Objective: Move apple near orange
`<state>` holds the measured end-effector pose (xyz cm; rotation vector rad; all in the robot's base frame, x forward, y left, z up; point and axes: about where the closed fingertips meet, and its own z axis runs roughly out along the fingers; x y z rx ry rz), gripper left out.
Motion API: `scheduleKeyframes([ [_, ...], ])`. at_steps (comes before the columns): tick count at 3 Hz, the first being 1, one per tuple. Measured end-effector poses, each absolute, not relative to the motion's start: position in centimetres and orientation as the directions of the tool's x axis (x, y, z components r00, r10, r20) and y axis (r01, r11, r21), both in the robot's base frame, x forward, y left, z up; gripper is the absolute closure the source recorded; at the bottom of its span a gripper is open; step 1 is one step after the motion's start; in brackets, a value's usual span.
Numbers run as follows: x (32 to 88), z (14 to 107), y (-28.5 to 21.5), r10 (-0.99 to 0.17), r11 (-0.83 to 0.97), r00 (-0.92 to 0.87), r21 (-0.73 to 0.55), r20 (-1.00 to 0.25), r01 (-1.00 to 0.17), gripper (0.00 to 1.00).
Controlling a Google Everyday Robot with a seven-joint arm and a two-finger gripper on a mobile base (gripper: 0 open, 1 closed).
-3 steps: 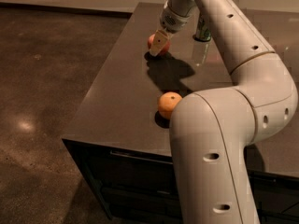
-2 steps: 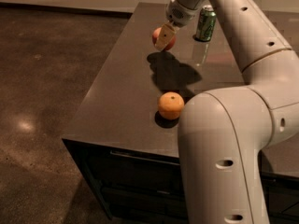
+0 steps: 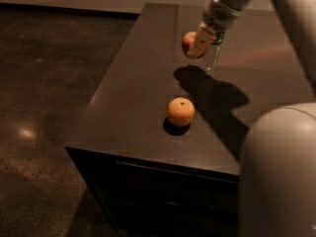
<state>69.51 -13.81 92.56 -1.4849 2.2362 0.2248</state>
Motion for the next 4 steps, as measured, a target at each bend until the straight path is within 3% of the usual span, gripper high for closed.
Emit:
scheduleKeyframes([
  [4, 52.4, 88.2, -18.9, -0.866, 0.099, -0.051, -0.070, -0.498, -0.993, 1.00],
])
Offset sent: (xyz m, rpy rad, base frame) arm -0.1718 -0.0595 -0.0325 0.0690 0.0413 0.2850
